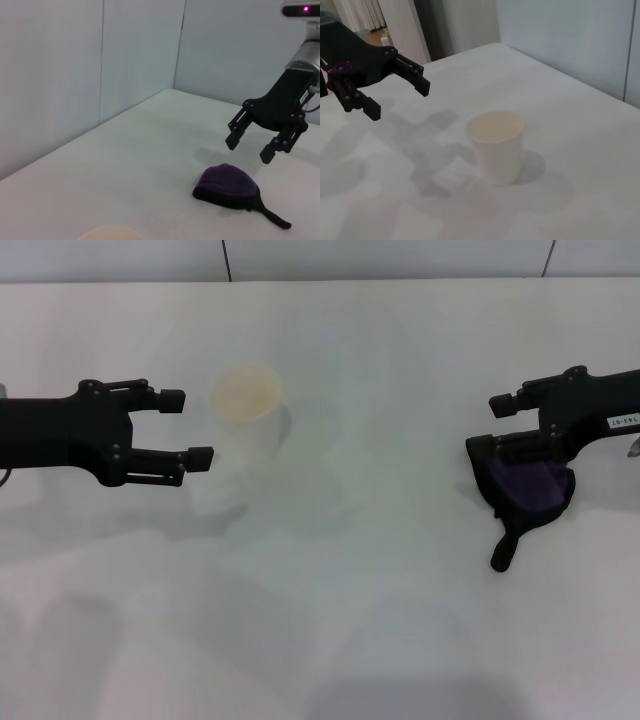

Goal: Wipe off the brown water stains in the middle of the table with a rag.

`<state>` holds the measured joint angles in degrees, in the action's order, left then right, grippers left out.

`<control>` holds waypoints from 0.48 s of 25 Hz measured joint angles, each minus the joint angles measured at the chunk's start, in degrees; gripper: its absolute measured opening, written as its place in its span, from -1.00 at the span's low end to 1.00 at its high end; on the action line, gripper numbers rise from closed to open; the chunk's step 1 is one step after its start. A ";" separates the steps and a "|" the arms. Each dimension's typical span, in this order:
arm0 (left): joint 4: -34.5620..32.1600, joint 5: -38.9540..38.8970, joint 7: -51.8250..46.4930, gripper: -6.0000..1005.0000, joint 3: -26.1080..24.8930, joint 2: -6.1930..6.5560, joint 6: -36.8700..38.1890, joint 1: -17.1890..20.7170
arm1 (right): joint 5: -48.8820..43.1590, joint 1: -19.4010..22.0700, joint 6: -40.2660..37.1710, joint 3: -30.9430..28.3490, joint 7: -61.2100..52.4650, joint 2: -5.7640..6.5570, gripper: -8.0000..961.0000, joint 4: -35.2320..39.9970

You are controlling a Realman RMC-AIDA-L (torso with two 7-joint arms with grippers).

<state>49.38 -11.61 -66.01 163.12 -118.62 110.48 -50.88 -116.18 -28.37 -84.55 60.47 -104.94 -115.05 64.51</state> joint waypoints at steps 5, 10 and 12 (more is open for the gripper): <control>0.08 0.00 0.00 0.74 0.00 -0.03 -0.02 -0.04 | 0.00 -0.02 0.00 -0.08 0.00 0.00 0.33 0.00; 0.10 0.00 0.00 0.74 0.00 -0.03 -0.06 0.17 | 0.04 -0.02 0.00 -0.10 0.00 0.04 0.33 0.00; 0.10 0.00 0.00 0.74 0.00 -0.03 -0.07 0.21 | 0.07 -0.02 0.00 -0.10 0.00 0.05 0.33 0.01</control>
<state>49.48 -11.60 -66.00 163.12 -118.65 110.40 -50.66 -116.11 -28.39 -84.55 60.37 -104.94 -114.99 64.51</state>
